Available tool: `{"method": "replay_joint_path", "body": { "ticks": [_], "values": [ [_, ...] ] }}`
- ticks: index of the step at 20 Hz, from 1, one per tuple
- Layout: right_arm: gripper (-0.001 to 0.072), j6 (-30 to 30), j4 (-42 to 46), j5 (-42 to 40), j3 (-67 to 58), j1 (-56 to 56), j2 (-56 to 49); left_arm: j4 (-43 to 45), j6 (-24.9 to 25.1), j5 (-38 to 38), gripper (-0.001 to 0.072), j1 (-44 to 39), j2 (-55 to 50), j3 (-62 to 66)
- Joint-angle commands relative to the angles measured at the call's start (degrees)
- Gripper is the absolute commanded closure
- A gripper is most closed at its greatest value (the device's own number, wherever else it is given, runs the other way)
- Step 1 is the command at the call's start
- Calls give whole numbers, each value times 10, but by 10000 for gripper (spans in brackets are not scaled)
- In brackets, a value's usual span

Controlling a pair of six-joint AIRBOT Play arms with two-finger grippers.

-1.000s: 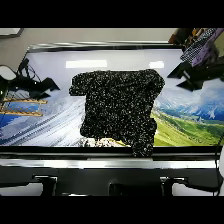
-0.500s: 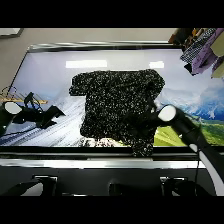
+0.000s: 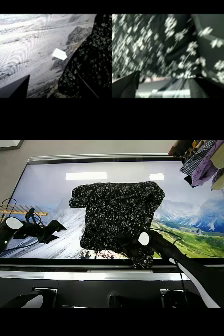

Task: Fold the clothes and pants, and hang the long-sleeved shirts on hangers.

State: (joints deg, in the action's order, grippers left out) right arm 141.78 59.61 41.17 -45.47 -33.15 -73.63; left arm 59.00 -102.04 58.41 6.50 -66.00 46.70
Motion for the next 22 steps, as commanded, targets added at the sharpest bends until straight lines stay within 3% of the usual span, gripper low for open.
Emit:
{"method": "replay_joint_path", "body": {
  "ticks": [1, 3, 4, 7, 12, 15, 22],
  "values": [
    [246, 67, 61, -22, 1, -2, -18, -2, 0, 0, 15, -1, 0, -1],
    [627, 86, 97, -19, 1, -1, -3, -2, 16, 0, 15, -15, 0, -1],
    [680, 108, 121, -12, 1, -1, 13, -2, 18, 0, 15, -29, 0, -1],
    [682, 170, 203, 49, 0, -1, 87, -10, 30, -25, 15, -94, 0, -1],
    [681, 162, 226, 171, 0, -1, 185, -81, 25, -125, 15, -225, 0, -1],
    [681, 162, 247, 212, 0, -1, 223, -83, -19, -184, 15, -280, -8, -1],
    [681, 162, 251, 238, 0, -1, 249, -106, -35, -175, 15, -336, -68, 0]
  ]
}}
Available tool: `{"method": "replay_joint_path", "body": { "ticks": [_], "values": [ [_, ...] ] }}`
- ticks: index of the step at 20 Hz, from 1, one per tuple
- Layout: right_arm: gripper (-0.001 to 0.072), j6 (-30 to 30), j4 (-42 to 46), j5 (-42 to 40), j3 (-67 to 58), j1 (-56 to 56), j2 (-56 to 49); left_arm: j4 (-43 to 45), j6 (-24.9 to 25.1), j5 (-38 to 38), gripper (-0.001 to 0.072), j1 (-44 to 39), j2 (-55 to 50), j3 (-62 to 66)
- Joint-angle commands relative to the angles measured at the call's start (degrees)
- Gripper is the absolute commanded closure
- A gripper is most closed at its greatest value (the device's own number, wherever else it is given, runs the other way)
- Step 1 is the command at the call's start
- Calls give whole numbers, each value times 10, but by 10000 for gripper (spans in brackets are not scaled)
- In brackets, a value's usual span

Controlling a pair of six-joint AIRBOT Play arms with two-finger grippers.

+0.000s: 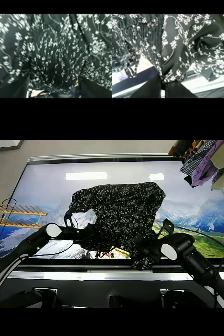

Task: Fold the clothes and pants, and hang the long-sleeved shirts on hangers.

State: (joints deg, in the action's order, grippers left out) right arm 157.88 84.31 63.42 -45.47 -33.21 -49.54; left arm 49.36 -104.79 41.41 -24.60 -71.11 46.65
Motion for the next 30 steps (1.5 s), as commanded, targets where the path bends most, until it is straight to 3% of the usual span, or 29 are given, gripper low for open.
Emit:
{"method": "replay_joint_path", "body": {
  "ticks": [1, 6, 9, 10, 11, 12, 15, 18, 20, 21, 23, 26, 30],
  "values": [
    [681, 1, 4, 14, 0, 0, 9, -14, -7, -6, 15, -33, -21, 1],
    [681, 1, 4, 10, 0, 0, 9, -33, -9, -20, 16, -51, -62, 1],
    [681, 0, 4, 10, 0, 0, 9, -76, -9, -60, 57, -51, -83, 1],
    [681, 0, 4, 10, 0, 0, 9, -80, -8, -62, 274, -51, -87, 1],
    [681, -2, 4, 11, 0, 0, 9, -80, 0, -62, 660, -50, -87, 1],
    [681, -7, 4, 11, 0, 0, 9, -80, 7, -61, 686, -47, -83, 1],
    [681, -41, -11, 17, 0, 0, 16, -51, 6, 4, 688, -9, -47, 1],
    [682, -88, -65, 67, 0, -3, 38, 56, 5, 161, 689, 35, 39, 1],
    [682, -137, -151, 99, 0, -12, 53, 148, -25, 251, 688, 28, 110, 1],
    [682, -139, -178, 107, 0, -33, 60, 174, -40, 283, 688, 15, 143, 1],
    [682, -86, -186, 99, 0, -91, 68, 188, -79, 337, 688, -18, 202, 1],
    [681, -26, -168, 58, -2, -98, 69, 188, -177, 357, 688, -54, 250, 4],
    [681, -58, -142, 54, -7, 79, 65, 193, -195, 324, 689, -47, 201, 59]
  ]
}}
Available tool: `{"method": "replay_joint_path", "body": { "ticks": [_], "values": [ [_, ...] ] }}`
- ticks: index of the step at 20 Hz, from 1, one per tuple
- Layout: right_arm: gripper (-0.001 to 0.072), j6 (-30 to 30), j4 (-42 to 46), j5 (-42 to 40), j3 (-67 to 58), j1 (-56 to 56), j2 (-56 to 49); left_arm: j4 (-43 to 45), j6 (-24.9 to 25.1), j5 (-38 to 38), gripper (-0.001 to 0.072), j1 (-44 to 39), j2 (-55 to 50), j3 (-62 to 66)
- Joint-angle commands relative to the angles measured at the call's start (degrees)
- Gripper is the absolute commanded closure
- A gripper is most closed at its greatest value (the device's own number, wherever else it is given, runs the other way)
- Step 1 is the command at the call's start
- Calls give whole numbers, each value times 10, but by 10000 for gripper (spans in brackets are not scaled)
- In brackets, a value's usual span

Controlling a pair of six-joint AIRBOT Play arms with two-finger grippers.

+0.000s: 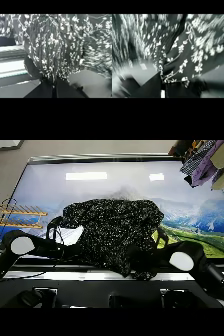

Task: Fold the clothes and pants, and hang the long-sleeved shirts on hangers.

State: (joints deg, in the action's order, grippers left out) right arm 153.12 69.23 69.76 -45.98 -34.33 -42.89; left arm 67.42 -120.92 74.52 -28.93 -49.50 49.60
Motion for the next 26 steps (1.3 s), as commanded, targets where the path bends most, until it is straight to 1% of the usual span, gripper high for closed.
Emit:
{"method": "replay_joint_path", "body": {
  "ticks": [1, 3, 4, 6, 8, 11, 12, 13, 14, 15, 16, 17, 18, 19, 20, 21, 22, 23, 24, 25, 26],
  "values": [
    [681, -23, 2, -16, -2, 142, -7, 12, -25, -27, 689, -3, -49, 45],
    [681, -64, -22, -35, -2, 210, -33, 9, 7, -45, 689, 1, -134, 81],
    [680, -76, -33, -42, -2, 225, -53, 5, 23, -45, 689, 4, -181, 101],
    [680, -89, -52, -71, -2, 227, -106, -36, 59, -46, 688, 17, -270, 145],
    [680, -119, -83, -123, -2, 227, -162, -86, 89, -48, 688, 33, -340, 189],
    [679, -119, -97, -205, -2, 227, -223, -100, 107, -57, 687, 45, -405, 245],
    [679, -120, -107, -220, -2, 227, -240, -100, 115, -57, 687, 47, -421, 261],
    [661, -120, -111, -228, -2, 227, -252, -100, 116, -59, 683, 49, -433, 269],
    [595, -131, -111, -236, -2, 227, -262, -100, 117, -60, 646, 50, -440, 273],
    [506, -149, -101, -250, -3, 228, -263, -94, 116, -60, 506, 52, -442, 273],
    [498, -159, -79, -253, -9, 228, -259, -82, 117, -58, 340, 57, -440, 273],
    [441, -170, -44, -241, -26, 228, -250, -64, 117, -50, 219, 63, -435, 273],
    [284, -199, -9, -224, -47, 228, -236, -42, 117, -38, 183, 70, -428, 273],
    [266, -241, 28, -195, -75, 227, -219, -10, 117, -23, 150, 78, -416, 273],
    [243, -276, 55, -156, -103, 227, -203, 22, 117, -9, 149, 86, -403, 273],
    [241, -314, 69, -112, -130, 226, -186, 54, 121, 4, 149, 94, -388, 273],
    [241, -346, 78, -79, -146, 214, -171, 75, 136, 12, 149, 99, -373, 272],
    [241, -361, 98, -52, -149, 186, -158, 90, 148, 18, 149, 103, -359, 272],
    [239, -372, 135, -8, -149, 144, -152, 103, 151, 23, 149, 107, -346, 271],
    [211, -373, 189, 38, -146, 94, -153, 110, 151, 25, 149, 111, -336, 268],
    [188, -364, 235, 62, -139, 49, -152, 113, 151, 24, 149, 114, -327, 260]
  ]
}}
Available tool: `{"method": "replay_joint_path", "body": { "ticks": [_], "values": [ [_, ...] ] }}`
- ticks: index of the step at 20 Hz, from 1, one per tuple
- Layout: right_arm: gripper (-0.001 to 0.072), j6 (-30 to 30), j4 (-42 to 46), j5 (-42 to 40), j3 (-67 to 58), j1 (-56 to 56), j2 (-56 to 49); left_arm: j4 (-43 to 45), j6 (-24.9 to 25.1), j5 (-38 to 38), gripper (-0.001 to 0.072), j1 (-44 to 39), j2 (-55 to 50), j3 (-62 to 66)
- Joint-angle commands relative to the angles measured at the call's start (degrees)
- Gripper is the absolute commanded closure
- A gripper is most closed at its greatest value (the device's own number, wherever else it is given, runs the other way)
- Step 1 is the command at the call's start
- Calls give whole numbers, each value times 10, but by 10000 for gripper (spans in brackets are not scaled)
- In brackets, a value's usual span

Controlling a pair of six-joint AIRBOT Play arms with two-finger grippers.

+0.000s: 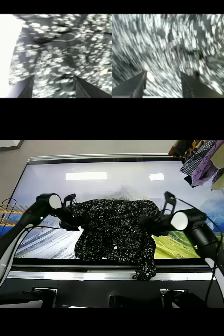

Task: Fold the clothes and pants, and hang the long-sleeved shirts on hangers.

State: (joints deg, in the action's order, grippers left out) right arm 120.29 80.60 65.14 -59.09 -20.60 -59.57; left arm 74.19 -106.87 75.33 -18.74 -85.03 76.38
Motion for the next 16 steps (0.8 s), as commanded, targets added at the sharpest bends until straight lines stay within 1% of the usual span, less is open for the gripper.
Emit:
{"method": "replay_joint_path", "body": {
  "ticks": [1, 3, 4, 6, 8, 10, 12, 16],
  "values": [
    [183, -25, 153, 113, 0, -130, 15, 45, 11, 12, 149, 14, 37, -20],
    [183, -16, 177, 92, 25, -205, 14, 45, 11, 12, 150, 19, 46, -43],
    [183, 0, 192, 95, 42, -231, 14, 45, 11, 14, 149, 20, 49, -54],
    [183, 60, 238, 117, 80, -267, 14, 45, 11, 12, 150, 22, 56, -73],
    [185, 96, 237, 92, 109, -273, 14, 46, 11, 11, 150, 22, 59, -81],
    [191, 100, 243, 38, 126, -273, 14, 45, 11, 9, 149, 22, 59, -82],
    [191, 101, 258, 1, 132, -273, 10, 45, 10, 7, 149, 22, 59, -82],
    [190, 95, 266, -12, 132, -273, -34, 45, 10, 7, 149, 22, 59, -82]
  ]
}}
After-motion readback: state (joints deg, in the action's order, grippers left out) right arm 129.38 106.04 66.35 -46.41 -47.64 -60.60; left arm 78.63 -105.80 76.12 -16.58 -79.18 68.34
